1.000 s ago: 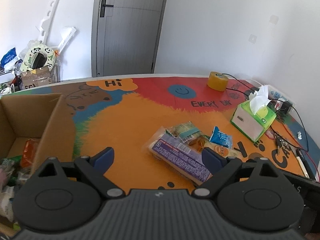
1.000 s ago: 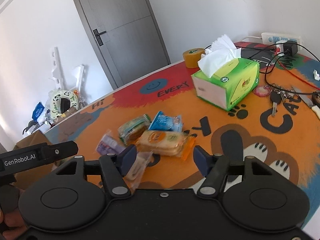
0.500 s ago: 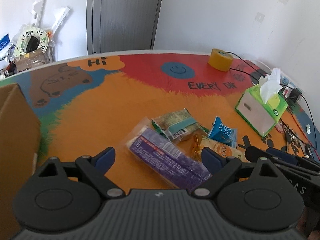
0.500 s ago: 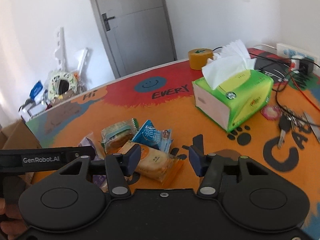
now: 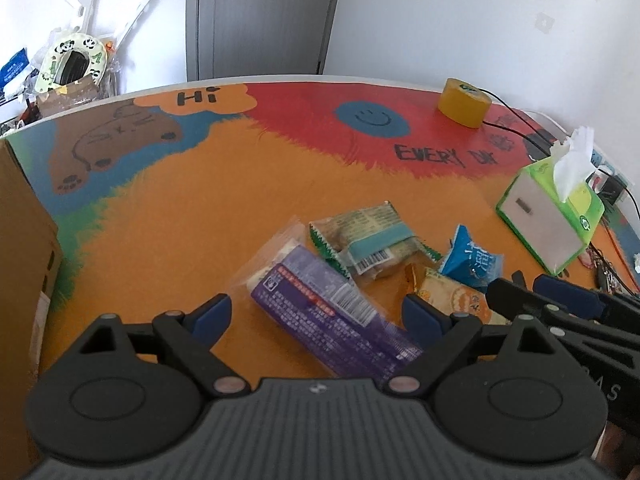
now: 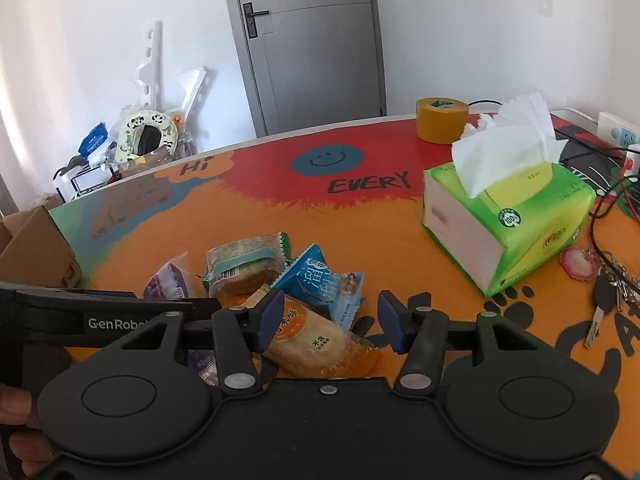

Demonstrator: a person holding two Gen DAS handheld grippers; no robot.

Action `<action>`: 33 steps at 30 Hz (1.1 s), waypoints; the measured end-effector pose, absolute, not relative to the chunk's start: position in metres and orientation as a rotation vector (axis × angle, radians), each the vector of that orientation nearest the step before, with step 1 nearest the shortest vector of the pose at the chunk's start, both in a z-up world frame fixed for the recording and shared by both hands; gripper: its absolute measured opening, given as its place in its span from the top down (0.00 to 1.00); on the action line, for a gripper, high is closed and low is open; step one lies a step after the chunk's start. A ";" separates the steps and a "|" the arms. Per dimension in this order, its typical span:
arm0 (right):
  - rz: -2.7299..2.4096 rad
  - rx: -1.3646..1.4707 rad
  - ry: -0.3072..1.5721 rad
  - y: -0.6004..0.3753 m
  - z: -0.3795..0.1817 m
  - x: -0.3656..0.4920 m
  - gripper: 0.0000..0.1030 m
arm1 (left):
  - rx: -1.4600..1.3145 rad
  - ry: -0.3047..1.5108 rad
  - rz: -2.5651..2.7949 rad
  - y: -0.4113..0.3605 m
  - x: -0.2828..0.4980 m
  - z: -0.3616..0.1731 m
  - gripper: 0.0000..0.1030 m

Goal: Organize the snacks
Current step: 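Grasp the long purple packet with the left gripper while the right gripper grasps the bread packet, then lift the purple packet with the left gripper while the right gripper lifts the bread packet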

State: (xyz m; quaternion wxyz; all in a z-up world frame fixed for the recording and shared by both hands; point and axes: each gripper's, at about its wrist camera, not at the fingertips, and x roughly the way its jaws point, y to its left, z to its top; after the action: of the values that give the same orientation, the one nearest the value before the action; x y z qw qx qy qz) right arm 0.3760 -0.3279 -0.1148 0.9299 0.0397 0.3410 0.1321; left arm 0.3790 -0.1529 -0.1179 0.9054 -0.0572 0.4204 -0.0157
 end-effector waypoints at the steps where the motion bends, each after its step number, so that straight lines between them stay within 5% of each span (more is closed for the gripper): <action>1: 0.274 0.080 0.698 -0.328 -0.115 0.376 0.48 | -0.119 0.867 -0.031 -0.152 0.378 -0.118 0.11; 11: 0.316 0.020 0.731 -0.314 -0.122 0.378 0.48 | -0.131 0.852 -0.040 -0.137 0.361 -0.123 0.21; 25: 0.311 -0.011 0.778 -0.298 -0.128 0.341 0.64 | -0.133 0.801 -0.099 -0.123 0.330 -0.123 0.62; 33: 0.263 0.072 0.776 -0.297 -0.128 0.316 0.64 | -0.116 0.780 -0.115 -0.115 0.307 -0.122 0.67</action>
State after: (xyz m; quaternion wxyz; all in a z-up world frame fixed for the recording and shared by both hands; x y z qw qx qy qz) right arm 0.3157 -0.2970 -0.1280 0.9165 0.0351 0.3773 0.1280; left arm 0.3071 -0.1151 -0.1223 0.9217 -0.0566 0.3797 -0.0558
